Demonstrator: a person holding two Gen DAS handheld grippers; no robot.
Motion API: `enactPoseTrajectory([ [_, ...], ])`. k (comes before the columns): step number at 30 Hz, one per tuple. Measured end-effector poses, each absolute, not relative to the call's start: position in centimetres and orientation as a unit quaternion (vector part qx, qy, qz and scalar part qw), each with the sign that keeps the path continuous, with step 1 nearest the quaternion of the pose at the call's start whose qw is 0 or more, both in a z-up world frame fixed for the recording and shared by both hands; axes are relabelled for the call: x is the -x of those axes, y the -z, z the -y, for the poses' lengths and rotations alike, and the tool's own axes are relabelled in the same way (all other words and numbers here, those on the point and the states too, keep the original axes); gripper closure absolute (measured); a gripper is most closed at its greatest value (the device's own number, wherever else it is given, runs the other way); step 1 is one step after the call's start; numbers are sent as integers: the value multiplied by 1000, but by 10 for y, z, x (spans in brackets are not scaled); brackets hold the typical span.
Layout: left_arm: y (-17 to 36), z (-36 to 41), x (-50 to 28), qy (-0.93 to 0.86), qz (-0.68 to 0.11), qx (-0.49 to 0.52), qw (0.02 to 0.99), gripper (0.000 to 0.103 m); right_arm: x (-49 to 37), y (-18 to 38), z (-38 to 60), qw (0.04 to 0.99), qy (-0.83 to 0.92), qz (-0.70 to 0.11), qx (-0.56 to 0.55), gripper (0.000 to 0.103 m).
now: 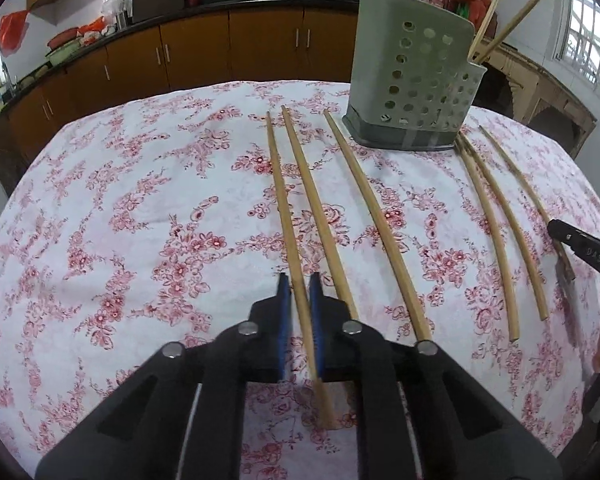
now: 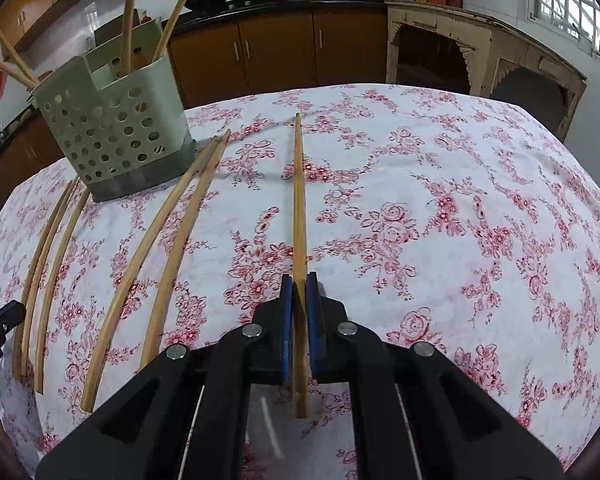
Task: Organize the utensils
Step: 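Lower both open tools to the chopsticks lying on the tablecloth, then close the left tool on one chopstick while the right tool holds another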
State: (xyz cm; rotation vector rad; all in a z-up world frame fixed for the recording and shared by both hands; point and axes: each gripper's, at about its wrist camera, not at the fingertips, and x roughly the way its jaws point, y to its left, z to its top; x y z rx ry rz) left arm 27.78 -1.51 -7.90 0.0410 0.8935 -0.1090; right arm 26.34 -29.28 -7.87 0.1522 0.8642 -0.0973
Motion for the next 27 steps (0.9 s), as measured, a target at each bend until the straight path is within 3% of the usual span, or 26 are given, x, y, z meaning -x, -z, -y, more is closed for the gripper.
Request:
enactPoseTrajectory([
  [12, 76, -29, -310, 23, -436, 3, 900, 95, -270, 79, 296, 904, 39, -417, -86, 95],
  [27, 79, -27, -307, 50, -429, -7, 902, 86, -270, 80, 299, 903, 34, -416, -97, 95],
])
